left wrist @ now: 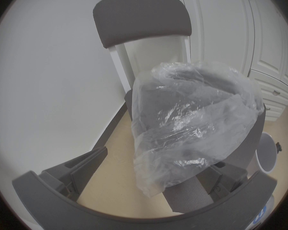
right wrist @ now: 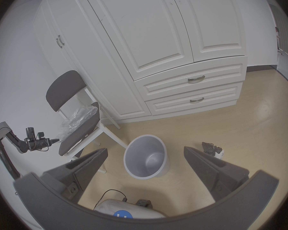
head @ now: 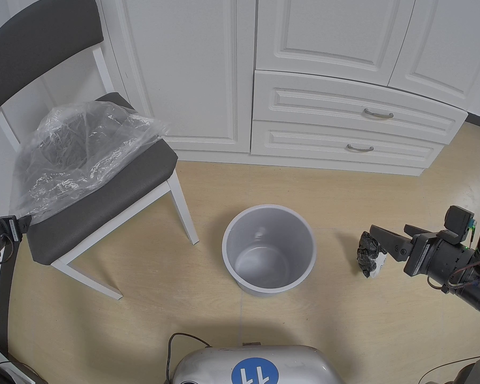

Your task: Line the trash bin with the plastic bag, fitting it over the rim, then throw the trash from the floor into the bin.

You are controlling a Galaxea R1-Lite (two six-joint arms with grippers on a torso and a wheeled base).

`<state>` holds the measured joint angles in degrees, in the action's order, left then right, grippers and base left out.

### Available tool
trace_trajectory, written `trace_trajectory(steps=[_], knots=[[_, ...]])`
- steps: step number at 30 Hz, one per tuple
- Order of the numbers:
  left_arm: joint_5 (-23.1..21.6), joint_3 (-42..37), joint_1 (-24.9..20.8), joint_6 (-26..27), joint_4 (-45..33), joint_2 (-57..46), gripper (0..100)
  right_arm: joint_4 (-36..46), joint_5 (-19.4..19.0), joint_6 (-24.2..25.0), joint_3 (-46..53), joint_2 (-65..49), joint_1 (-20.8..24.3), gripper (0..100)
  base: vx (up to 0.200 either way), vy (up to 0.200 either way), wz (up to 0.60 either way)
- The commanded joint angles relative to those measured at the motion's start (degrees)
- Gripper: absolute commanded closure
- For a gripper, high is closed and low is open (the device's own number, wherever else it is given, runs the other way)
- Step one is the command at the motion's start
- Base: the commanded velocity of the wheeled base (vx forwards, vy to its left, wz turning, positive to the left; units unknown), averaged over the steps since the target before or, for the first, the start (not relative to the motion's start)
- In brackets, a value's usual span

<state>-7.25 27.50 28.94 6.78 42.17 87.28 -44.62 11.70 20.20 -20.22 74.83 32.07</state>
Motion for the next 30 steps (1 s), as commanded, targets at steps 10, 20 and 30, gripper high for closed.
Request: trace_trajectory(steps=[10,20,30], knots=[[-3.73,0.54,2.7,-0.1,2.13,2.8,0,-0.03,-0.01,0.63,-0.17,-0.03,0.09,0,0.0,0.0,0.0],[-3.82,0.36,3.05,-3.09,12.76,8.16,0,-2.58,-0.1,0.72,0.1,0.67,0.18,0,0.0,0.0,0.0],[-5.31,-0.26,2.7,-6.6,22.7,12.91,0,-2.58,-0.01,0.72,-0.08,0.76,0.18,0,0.0,0.0,0.0]])
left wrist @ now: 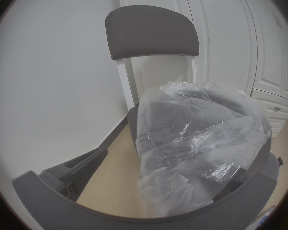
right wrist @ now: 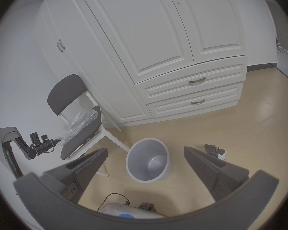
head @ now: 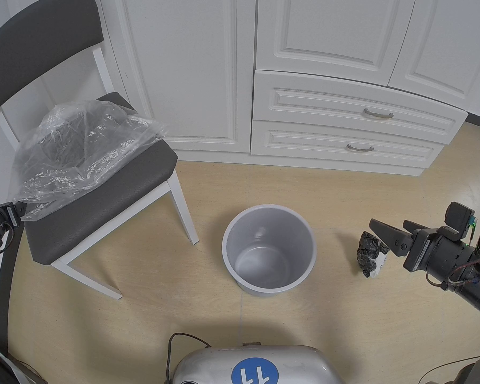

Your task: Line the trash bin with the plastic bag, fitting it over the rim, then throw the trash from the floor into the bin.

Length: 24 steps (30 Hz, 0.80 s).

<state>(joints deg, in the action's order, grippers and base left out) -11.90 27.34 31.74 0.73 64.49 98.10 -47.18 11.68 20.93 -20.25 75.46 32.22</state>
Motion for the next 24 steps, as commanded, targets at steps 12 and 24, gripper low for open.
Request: trace_trajectory(steps=[12,24], knots=[[-6.56,-0.27,0.16,-5.13,4.68,2.89,0,-0.11,0.1,-0.01,-0.05,0.04,0.48,0,0.0,0.0,0.0],[-6.65,-0.89,-0.02,-4.95,4.77,2.98,100,-0.11,0.19,-0.01,-0.05,0.04,0.65,0,0.0,0.0,0.0]])
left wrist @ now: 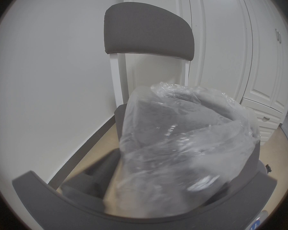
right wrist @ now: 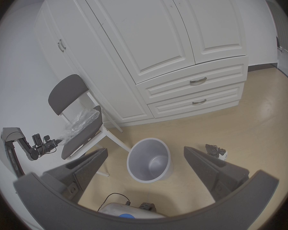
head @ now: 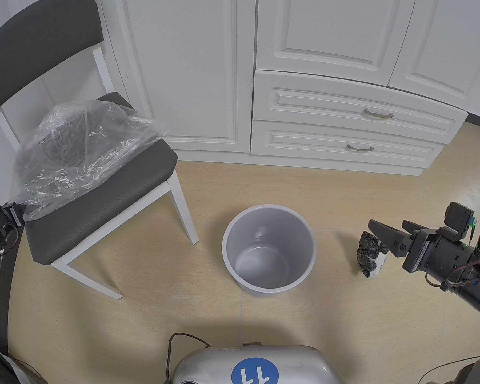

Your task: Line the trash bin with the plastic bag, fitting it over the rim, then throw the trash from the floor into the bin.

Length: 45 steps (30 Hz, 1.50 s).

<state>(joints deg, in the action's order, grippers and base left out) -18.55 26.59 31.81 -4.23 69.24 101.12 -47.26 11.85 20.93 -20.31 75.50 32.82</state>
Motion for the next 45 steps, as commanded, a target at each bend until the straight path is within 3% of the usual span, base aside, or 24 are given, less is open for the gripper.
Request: trace_trajectory(steps=[1,7,15,17,20,21,23,25,27,28,29,32,34,36,40,45], knots=[[0.01,-0.31,-0.16,0.1,0.02,-0.22,100,-0.02,0.02,-0.01,-0.08,0.0,0.05,0,0.0,0.0,0.0],[-0.17,-1.8,-0.69,0.1,2.39,-0.49,100,-0.02,0.1,-0.19,-0.17,0.09,0.05,0,0.0,0.0,0.0],[-2.45,-9.62,-4.47,0.01,17.59,-3.74,100,0.07,1.07,-1.24,0.09,-0.88,0.14,0,0.0,0.0,0.0],[-2.36,-10.24,-5.17,0.01,17.59,-4.88,100,0.07,1.16,-1.51,0.27,-1.05,0.14,0,0.0,0.0,0.0],[-2.36,-12.09,-11.68,0.1,12.85,-14.9,100,0.33,1.33,-3.18,0.09,-2.11,0.14,0,0.0,0.0,0.0],[-2.36,-12.09,-11.68,0.1,12.85,-14.9,100,0.33,1.33,-3.18,0.09,-2.11,0.14,0,0.0,0.0,0.0],[-2.19,-9.71,-18.62,0.01,1.77,-22.72,100,0.51,1.25,-3.18,0.01,-2.2,0.41,0,0.0,0.0,0.0],[-1.57,-6.81,-22.49,0.01,-5.96,-26.33,100,0.77,1.25,-3.27,0.09,-2.11,0.41,0,0.0,0.0,0.0],[0.54,-0.57,-27.5,-0.08,-21.08,-31.69,100,0.86,1.33,-3.27,0.01,-2.11,1.02,0,0.0,0.0,0.0],[0.71,-0.13,-27.85,-0.08,-22.13,-32.04,100,0.86,1.25,-3.18,0.01,-2.11,1.11,0,0.0,0.0,0.0],[3.79,5.76,-31.72,-0.16,-35.4,-35.2,100,0.94,1.33,-3.27,0.01,-2.2,1.46,0,0.0,0.0,0.0],[8.53,12.88,-38.05,-0.96,-51.84,-38.45,100,1.12,1.42,-3.44,0.01,-2.64,2.51,0,0.0,0.0,0.0],[9.24,13.67,-39.01,-1.39,-53.77,-38.98,100,1.21,1.42,-3.62,0.01,-2.81,2.69,0,0.0,0.0,0.0],[11.26,14.46,-43.32,-3.77,-56.32,-40.56,100,1.38,2.39,-5.2,-0.08,-3.16,3.04,0,0.0,0.0,0.0],[11.52,14.81,-45.25,-4.38,-56.59,-40.48,100,2.35,2.65,-7.22,-3.07,-1.67,4.27,0,0.0,0.0,0.0],[11.7,15.6,-48.07,-4.65,-56.76,-39.16,100,11.49,2.74,-8.01,-10.89,1.14,6.12,0,0.0,0.0,0.0]])
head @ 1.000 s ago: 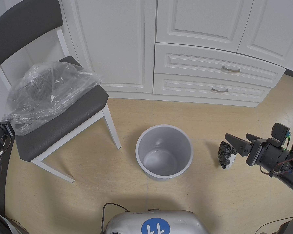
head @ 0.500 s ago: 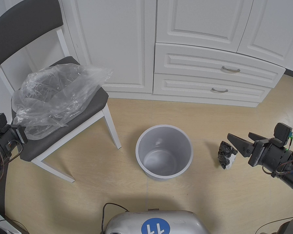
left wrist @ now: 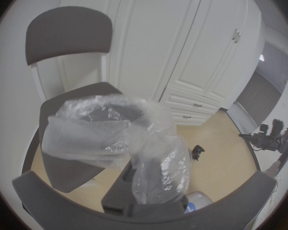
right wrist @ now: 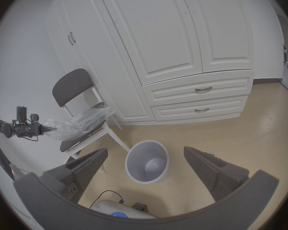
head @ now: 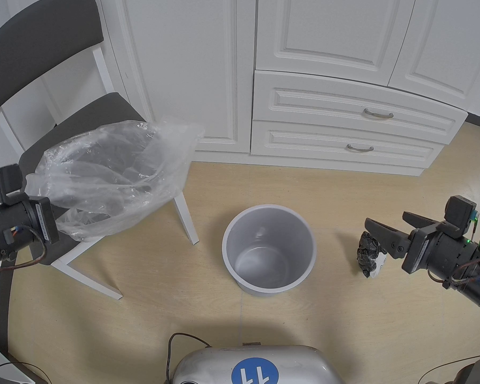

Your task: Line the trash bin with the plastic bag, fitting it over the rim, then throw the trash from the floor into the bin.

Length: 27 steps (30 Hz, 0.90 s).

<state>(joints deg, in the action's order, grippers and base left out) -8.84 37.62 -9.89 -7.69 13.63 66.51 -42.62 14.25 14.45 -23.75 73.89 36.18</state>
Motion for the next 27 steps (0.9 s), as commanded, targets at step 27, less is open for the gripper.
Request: trace_trajectory(steps=[27], knots=[[1.81,3.25,-15.69,-1.18,-0.8,-7.45,100,9.22,-2.12,-1.26,-4.55,-0.32,7.76,0,0.0,0.0,0.0]])
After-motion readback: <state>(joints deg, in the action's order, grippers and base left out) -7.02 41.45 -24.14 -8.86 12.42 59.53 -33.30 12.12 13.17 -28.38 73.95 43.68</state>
